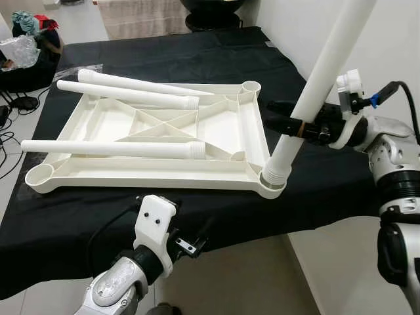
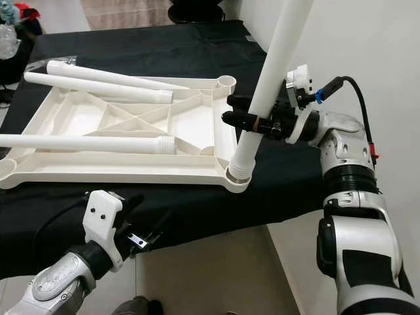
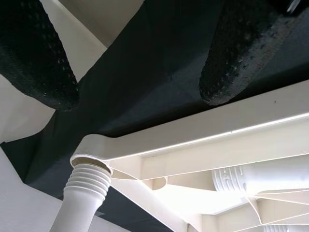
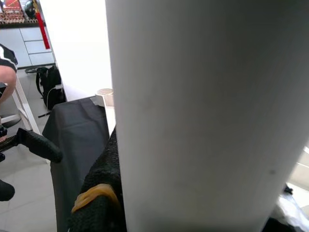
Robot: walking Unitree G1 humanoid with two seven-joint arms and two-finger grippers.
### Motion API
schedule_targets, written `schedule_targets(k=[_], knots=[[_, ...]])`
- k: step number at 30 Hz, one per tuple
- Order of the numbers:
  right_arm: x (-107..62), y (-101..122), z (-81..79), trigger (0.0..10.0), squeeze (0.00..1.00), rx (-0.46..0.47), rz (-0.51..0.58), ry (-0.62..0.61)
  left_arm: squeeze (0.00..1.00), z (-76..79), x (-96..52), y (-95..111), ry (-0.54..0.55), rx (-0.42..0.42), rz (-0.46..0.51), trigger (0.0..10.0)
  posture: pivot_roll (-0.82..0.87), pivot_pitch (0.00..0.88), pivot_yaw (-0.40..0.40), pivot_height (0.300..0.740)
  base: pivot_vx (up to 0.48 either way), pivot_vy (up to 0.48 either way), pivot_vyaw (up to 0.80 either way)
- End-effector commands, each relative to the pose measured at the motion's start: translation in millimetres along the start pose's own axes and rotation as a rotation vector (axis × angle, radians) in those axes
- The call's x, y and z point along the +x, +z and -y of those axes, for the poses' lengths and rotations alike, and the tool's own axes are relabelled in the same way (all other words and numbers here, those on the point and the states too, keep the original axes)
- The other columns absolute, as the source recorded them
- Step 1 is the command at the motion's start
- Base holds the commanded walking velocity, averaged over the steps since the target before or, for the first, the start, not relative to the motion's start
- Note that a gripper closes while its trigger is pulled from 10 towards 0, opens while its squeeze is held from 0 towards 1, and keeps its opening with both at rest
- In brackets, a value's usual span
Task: Building children table
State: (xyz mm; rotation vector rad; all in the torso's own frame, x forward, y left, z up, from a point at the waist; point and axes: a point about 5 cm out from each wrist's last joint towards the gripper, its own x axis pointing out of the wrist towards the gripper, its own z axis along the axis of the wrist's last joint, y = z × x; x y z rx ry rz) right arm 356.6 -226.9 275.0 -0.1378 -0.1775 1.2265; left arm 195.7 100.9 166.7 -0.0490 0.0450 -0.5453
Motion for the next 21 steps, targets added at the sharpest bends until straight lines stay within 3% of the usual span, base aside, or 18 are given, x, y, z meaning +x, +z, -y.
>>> schedule_targets(k=[1,17,21], knots=[[4.6,-3,-3.7,10.0,0.00,0.009,0.002,0.044,0.00,0.6,0.2,-3,-0.003,0.010,-0.011,10.0,0.15,0.150,-0.013,0.740,0.000,0.000,0.00],[3.0,-10,-16.5,10.0,0.00,0.009,-0.032,0.087,0.00,-3.0,3.9,-1,0.001,0.020,-0.003,10.0,0.14,0.161,-0.012,0.740,0.000,0.000,0.00],[6.5,-18,-17.2,10.0,0.00,0.002,-0.054,0.044,0.00,-4.0,4.3,0,0.004,0.025,0.002,10.0,0.15,0.164,-0.011,0.740,0.000,0.000,0.00]])
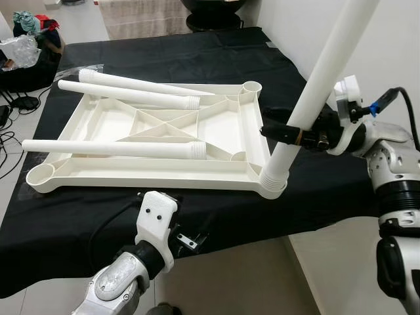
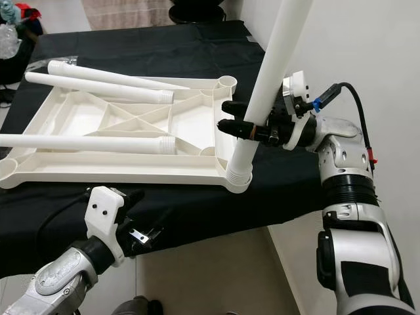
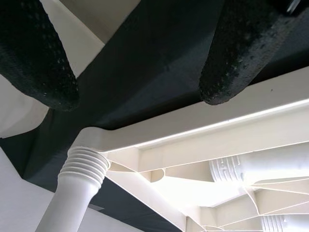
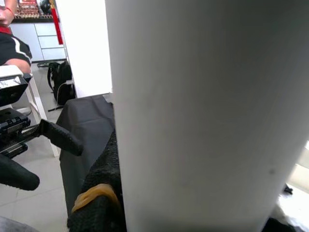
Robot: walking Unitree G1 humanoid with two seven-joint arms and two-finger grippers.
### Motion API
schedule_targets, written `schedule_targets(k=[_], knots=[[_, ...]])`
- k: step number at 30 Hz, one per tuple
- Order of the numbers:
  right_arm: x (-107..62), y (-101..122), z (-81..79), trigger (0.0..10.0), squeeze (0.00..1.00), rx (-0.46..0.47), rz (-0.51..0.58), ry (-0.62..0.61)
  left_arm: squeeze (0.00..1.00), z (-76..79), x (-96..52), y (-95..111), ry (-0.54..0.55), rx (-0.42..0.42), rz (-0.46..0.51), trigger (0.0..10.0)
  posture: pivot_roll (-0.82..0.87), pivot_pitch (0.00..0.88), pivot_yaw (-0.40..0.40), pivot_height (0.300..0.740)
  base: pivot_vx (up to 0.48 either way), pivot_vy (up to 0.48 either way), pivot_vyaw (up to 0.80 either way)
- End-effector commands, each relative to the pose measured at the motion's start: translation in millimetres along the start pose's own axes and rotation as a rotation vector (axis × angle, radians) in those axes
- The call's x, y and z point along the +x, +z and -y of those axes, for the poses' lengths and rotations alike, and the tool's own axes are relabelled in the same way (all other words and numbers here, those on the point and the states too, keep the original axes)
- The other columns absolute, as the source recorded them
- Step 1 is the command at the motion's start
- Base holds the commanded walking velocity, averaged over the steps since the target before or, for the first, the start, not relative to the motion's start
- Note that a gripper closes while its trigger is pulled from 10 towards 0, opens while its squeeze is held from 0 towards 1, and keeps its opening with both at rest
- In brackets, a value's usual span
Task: Building children table
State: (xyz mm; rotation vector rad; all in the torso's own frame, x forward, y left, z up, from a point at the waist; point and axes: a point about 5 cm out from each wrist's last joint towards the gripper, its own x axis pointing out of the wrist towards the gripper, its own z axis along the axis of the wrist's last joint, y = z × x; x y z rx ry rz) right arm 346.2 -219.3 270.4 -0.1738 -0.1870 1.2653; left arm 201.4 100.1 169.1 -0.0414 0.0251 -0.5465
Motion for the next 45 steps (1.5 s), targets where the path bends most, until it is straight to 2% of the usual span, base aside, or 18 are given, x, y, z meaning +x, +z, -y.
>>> schedule_targets(k=[1,11,16,21,27,32,33,38,45], knots=[[3.3,-16,-4.5,10.0,0.00,0.034,-0.045,0.003,0.00,-1.8,-0.9,-3,0.005,0.012,-0.015,10.0,0.15,0.164,-0.011,0.740,0.000,0.000,0.00],[2.2,-23,-1.0,10.0,0.00,0.025,-0.082,-0.081,0.00,-4.1,-0.3,0,0.011,0.021,-0.004,10.0,0.15,0.165,-0.012,0.740,0.000,0.000,0.00],[-0.8,-22,-3.8,10.0,0.00,0.048,-0.088,-0.052,0.00,-3.3,-1.0,0,0.010,0.020,-0.004,10.0,0.15,0.159,-0.009,0.740,0.000,0.000,0.00],[0.5,-18,-12.2,10.0,0.00,0.060,-0.044,0.006,0.00,-3.1,-0.3,-1,0.008,0.023,-0.007,10.0,0.14,0.157,-0.007,0.740,0.000,0.000,0.00],[0.4,-17,-14.4,10.0,0.00,0.055,-0.036,0.016,0.00,-4.1,0.5,0,0.009,0.026,-0.004,10.0,0.14,0.165,-0.011,0.740,0.000,0.000,0.00],[3.6,-24,-11.5,10.0,0.00,0.048,-0.072,-0.039,0.00,-5.1,0.8,1,0.015,0.027,-0.001,10.0,0.15,0.170,-0.013,0.740,0.000,0.000,0.00],[5.7,-29,-8.5,10.0,0.00,0.044,-0.096,-0.091,0.00,-5.2,0.9,1,0.017,0.028,0.001,10.0,0.15,0.171,-0.015,0.740,0.000,0.000,0.00],[10.0,-39,-5.4,10.0,0.00,0.047,-0.142,-0.185,0.00,-6.5,1.4,3,0.022,0.032,0.009,10.0,0.15,0.171,-0.015,0.740,0.000,0.000,0.00],[10.9,-42,-5.2,10.0,0.00,0.028,-0.148,-0.232,0.00,-9.6,2.3,4,0.027,0.040,0.013,10.0,0.14,0.162,-0.010,0.740,0.000,0.000,0.00]])
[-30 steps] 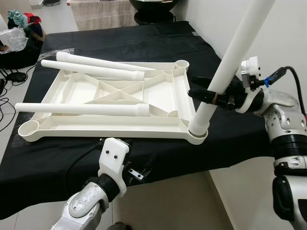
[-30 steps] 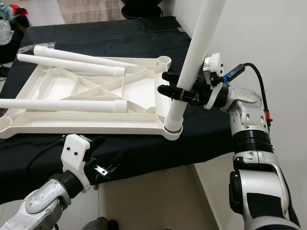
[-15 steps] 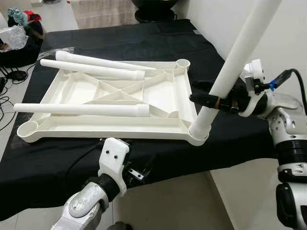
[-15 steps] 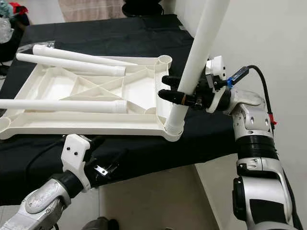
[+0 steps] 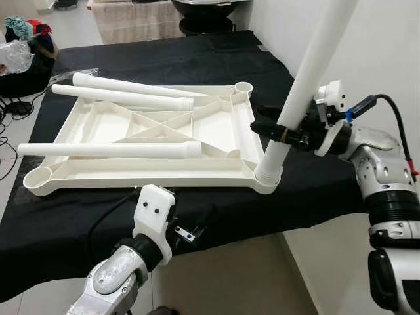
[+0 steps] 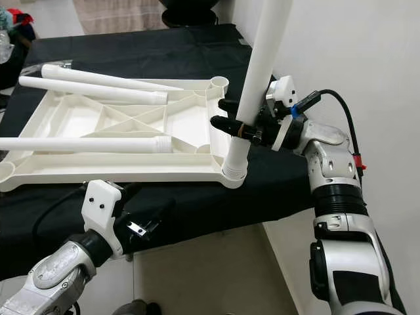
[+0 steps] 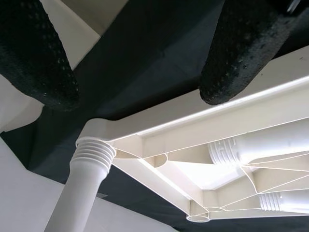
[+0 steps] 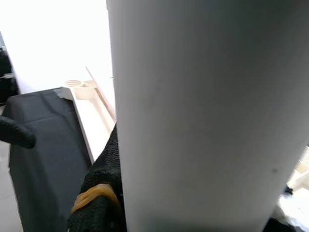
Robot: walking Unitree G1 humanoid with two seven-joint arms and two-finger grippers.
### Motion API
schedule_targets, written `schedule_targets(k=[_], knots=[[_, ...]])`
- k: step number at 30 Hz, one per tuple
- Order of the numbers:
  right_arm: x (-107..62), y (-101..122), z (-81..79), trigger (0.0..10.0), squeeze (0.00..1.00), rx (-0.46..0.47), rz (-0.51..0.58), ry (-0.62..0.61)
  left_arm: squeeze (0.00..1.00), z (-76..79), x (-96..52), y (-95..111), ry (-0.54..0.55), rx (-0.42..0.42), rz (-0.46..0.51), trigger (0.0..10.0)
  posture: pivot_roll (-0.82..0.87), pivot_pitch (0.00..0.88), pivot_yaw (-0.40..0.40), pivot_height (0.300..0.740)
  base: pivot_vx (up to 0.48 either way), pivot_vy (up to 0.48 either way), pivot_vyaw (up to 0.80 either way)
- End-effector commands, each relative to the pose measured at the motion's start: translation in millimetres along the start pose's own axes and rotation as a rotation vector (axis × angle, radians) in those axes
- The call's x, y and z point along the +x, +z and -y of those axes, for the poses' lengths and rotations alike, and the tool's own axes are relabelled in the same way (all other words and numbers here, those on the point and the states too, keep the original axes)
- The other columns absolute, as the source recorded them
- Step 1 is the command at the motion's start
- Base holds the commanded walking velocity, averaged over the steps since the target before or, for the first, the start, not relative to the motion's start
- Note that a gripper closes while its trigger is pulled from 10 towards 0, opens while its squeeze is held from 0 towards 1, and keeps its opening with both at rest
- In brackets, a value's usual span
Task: Building children table
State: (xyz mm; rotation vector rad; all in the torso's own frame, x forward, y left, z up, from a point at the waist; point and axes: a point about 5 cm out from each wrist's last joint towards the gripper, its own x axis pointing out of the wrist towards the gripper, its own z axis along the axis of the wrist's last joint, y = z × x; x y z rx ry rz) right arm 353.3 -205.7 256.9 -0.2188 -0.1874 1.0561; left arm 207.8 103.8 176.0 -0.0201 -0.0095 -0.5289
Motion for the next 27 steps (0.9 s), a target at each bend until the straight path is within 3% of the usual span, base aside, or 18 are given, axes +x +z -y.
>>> schedule_targets(k=[1,4,11,20,24,27], knots=[[-3.0,-28,-5.0,10.0,0.00,0.059,-0.114,-0.039,0.00,-4.0,-1.0,-3,0.010,0.013,-0.014,10.0,0.14,0.162,-0.010,0.740,0.000,0.000,0.00],[-0.9,-30,-2.5,10.0,0.00,0.039,-0.126,-0.091,0.00,-5.4,-0.2,-2,0.017,0.018,-0.008,10.0,0.14,0.156,-0.009,0.740,0.000,0.000,0.00],[5.4,-42,17.0,10.0,0.00,0.093,-0.189,-0.381,0.00,-3.2,1.4,-2,0.016,0.018,-0.002,10.0,0.14,0.146,-0.008,0.740,0.000,0.000,0.00],[12.9,-47,22.9,10.0,0.00,0.146,-0.216,-0.512,0.00,-3.0,0.4,-3,0.017,0.017,-0.006,10.0,0.14,0.145,-0.010,0.740,0.000,0.000,0.00],[13.7,-53,33.0,10.0,0.00,0.207,-0.265,-0.713,0.00,-3.2,1.2,-3,0.018,0.019,-0.004,10.0,0.14,0.148,-0.012,0.740,0.000,0.000,0.00],[12.6,-54,36.3,10.0,0.00,0.212,-0.284,-0.785,0.00,-3.1,1.4,-3,0.019,0.020,-0.003,10.0,0.14,0.148,-0.012,0.740,0.000,0.000,0.00]])
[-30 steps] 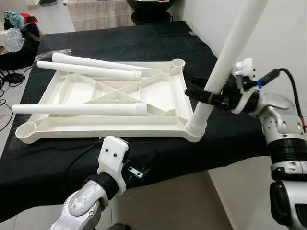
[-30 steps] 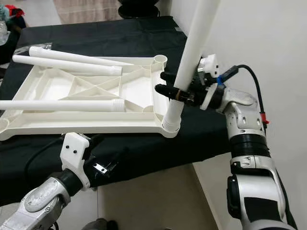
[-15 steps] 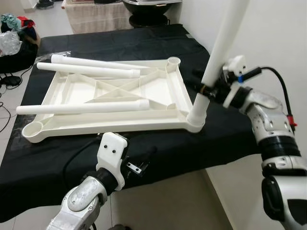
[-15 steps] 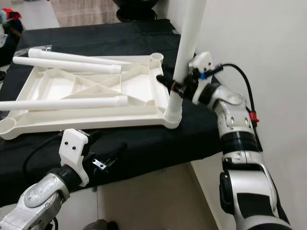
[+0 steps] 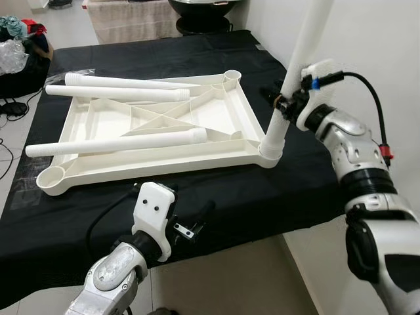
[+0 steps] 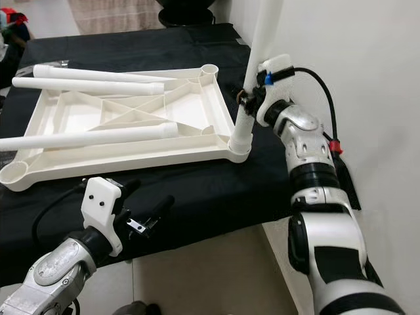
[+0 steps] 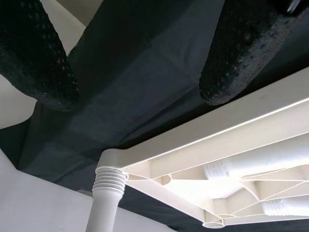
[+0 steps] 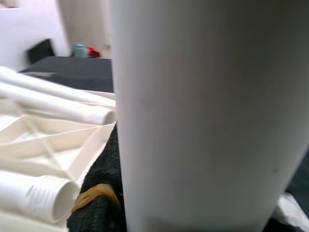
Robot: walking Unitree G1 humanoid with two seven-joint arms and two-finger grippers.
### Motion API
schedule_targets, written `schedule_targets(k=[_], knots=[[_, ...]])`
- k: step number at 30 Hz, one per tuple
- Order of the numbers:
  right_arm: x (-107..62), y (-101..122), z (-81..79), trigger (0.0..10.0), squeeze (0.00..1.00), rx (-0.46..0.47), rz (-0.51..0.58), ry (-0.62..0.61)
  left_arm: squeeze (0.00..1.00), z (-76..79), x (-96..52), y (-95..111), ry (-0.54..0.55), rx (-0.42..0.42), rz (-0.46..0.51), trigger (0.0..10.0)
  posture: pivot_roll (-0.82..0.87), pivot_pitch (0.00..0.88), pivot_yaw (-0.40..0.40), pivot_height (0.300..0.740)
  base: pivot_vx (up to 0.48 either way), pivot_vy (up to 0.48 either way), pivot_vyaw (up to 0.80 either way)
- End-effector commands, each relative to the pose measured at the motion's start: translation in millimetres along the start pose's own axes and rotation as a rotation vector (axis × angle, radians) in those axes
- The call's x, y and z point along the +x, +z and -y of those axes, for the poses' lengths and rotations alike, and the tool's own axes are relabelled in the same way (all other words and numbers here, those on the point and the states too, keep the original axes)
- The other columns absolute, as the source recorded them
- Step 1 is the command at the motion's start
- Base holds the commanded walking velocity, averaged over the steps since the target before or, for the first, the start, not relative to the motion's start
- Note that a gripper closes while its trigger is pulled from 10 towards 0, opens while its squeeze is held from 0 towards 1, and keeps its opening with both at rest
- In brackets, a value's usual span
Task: Building children table
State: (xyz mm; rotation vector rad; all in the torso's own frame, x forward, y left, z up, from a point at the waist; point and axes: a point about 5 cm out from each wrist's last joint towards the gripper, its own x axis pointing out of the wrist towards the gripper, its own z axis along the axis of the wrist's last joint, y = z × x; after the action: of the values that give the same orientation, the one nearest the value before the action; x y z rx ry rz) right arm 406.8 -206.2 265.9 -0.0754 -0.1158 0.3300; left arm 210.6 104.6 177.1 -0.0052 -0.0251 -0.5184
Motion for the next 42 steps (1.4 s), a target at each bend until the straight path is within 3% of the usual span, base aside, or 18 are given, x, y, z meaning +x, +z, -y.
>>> schedule_targets(k=[1,10,15,21,29,35,39,42], knots=[[-10.9,-50,4.4,10.0,0.00,0.024,-0.216,-0.090,0.00,-1.1,-0.5,-4,0.009,0.001,-0.013,10.0,0.14,0.150,-0.013,0.740,0.000,0.000,0.00],[-6.0,-47,2.5,10.0,0.00,0.024,-0.181,-0.230,0.00,-2.0,0.1,-4,0.012,0.004,-0.013,10.0,0.14,0.154,-0.014,0.740,0.000,0.000,0.00],[-5.7,-52,1.6,10.0,0.00,0.026,-0.192,-0.372,0.00,-2.8,0.6,-4,0.013,0.006,-0.012,10.0,0.14,0.154,-0.014,0.740,0.000,0.000,0.00],[-2.5,-49,-8.0,10.0,0.00,0.043,-0.161,-0.512,0.00,-3.3,1.2,-4,0.012,0.008,-0.012,10.0,0.14,0.156,-0.009,0.740,0.000,0.000,0.00],[-0.3,-48,-18.4,10.0,0.00,0.040,-0.159,-0.590,0.00,-3.4,1.9,-4,0.013,0.007,-0.010,10.0,0.14,0.157,-0.013,0.740,0.000,0.000,0.00],[5.8,-40,-37.4,10.0,0.00,0.040,-0.147,-0.640,0.00,-3.3,2.4,-4,0.015,0.006,-0.010,10.0,0.13,0.157,-0.016,0.740,0.000,0.000,0.00],[13.1,-30,-59.8,10.0,0.00,0.018,-0.142,-0.680,0.00,-3.0,2.9,-4,0.016,0.004,-0.007,10.0,0.13,0.158,-0.019,0.740,0.000,0.000,0.00],[15.1,-28,-66.8,10.0,0.00,0.048,-0.139,-0.705,0.00,-2.8,3.2,-5,0.017,0.004,-0.007,10.0,0.13,0.158,-0.020,0.740,0.000,0.000,0.00]])
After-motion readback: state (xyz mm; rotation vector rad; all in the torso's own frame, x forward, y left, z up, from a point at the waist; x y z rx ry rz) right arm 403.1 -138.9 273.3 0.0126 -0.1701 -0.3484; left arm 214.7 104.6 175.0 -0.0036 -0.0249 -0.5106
